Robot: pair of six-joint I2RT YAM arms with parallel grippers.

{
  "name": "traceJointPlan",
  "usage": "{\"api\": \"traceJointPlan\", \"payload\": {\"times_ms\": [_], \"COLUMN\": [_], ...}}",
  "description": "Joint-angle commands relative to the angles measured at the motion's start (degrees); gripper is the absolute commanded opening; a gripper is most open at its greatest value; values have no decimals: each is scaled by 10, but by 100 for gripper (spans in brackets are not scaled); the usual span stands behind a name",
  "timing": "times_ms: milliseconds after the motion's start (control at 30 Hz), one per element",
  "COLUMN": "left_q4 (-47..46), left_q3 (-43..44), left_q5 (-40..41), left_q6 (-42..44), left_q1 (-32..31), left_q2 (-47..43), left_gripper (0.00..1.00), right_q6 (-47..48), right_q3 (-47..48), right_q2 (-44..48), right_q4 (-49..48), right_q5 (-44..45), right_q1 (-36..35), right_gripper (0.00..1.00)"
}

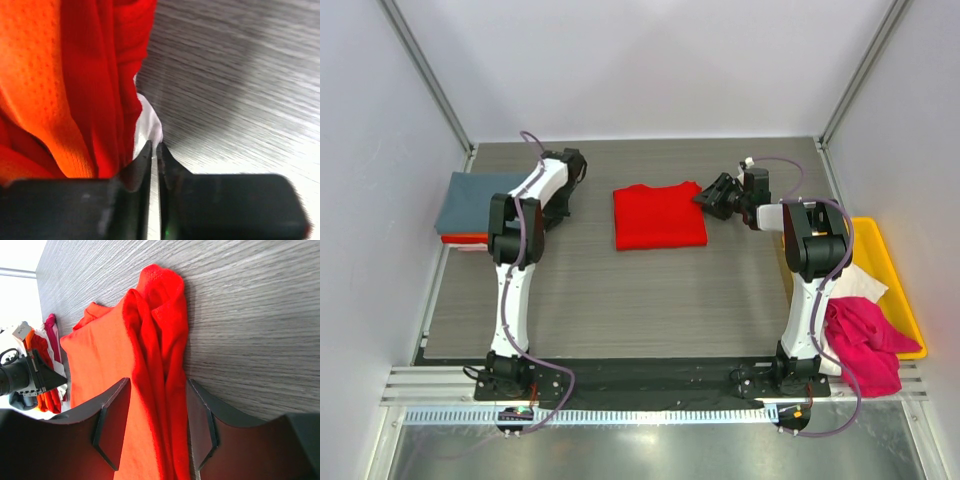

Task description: Fold and stack the t-shirts

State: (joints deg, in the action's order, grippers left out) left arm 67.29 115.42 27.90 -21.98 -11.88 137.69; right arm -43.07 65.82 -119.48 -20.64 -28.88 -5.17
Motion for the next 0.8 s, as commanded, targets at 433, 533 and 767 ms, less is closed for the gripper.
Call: {"api": "traceJointPlan", "payload": {"times_ms": [433, 533, 767], "left_q4": [-80, -143, -218], "left_q3": [-57, -107, -171], "left_q5": [3, -84, -212], "left_q6": [52, 59, 28], "left_q1": [-76, -80, -85], "left_q2": [-44, -82, -131], "left_gripper": [0, 0, 0], "right_q6": [4, 3, -6], "right_q3": [-8, -8, -4], "right_q2": [26, 26, 18], "right_q4": [-11, -10, -19], "right_q5": [-5, -6, -17], "right_q1": [2, 2, 2], "right_gripper": [53, 53, 53]}}
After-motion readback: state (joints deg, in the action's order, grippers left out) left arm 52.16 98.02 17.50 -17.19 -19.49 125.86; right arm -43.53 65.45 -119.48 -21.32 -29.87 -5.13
